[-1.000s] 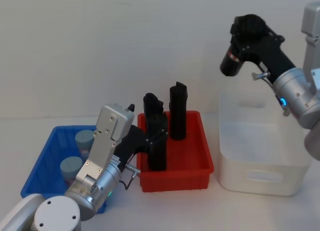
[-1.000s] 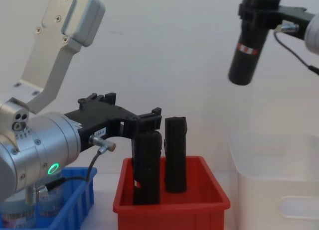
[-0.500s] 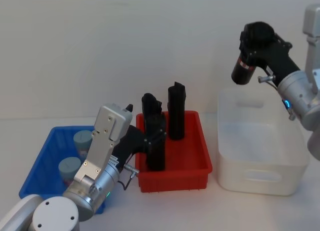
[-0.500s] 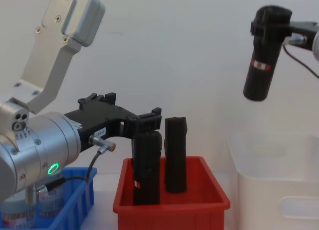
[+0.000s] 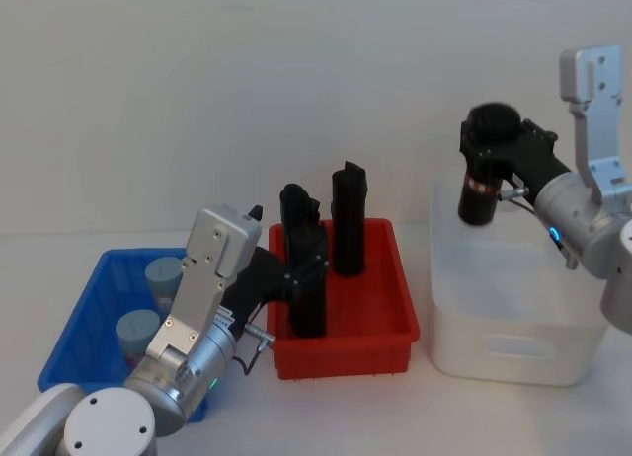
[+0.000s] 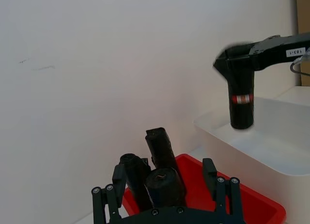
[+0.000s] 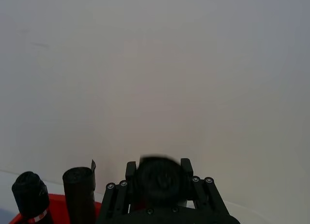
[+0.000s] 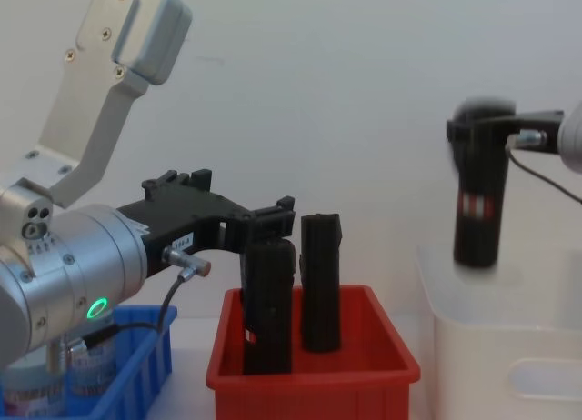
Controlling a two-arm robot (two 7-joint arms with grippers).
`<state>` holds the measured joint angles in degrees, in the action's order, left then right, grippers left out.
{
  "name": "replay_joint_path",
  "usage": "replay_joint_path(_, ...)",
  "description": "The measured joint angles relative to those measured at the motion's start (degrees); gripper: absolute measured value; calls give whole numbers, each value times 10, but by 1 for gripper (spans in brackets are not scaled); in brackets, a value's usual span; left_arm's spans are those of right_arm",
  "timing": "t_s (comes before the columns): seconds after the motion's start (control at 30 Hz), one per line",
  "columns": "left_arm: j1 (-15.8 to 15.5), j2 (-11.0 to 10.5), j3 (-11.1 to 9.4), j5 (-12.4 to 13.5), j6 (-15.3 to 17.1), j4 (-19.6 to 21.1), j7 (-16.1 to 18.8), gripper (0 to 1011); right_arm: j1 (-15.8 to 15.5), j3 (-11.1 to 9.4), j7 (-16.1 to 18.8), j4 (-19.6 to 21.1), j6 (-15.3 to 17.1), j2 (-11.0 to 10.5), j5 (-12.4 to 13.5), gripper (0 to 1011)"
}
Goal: Pick the cotton swabs from the blue box and place them into the white box.
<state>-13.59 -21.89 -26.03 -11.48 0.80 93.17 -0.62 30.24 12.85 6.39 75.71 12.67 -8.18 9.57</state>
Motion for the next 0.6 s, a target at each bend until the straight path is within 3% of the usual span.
replay_joint_path(0.37, 0, 0, 0, 0, 0, 0, 0, 1000, 2, 3, 4, -20, 30, 1, -12, 864)
replay_joint_path(0.6, 4, -5, 2, 0, 5, 6, 3, 1000, 3, 4, 5, -25, 38, 1, -15, 1001)
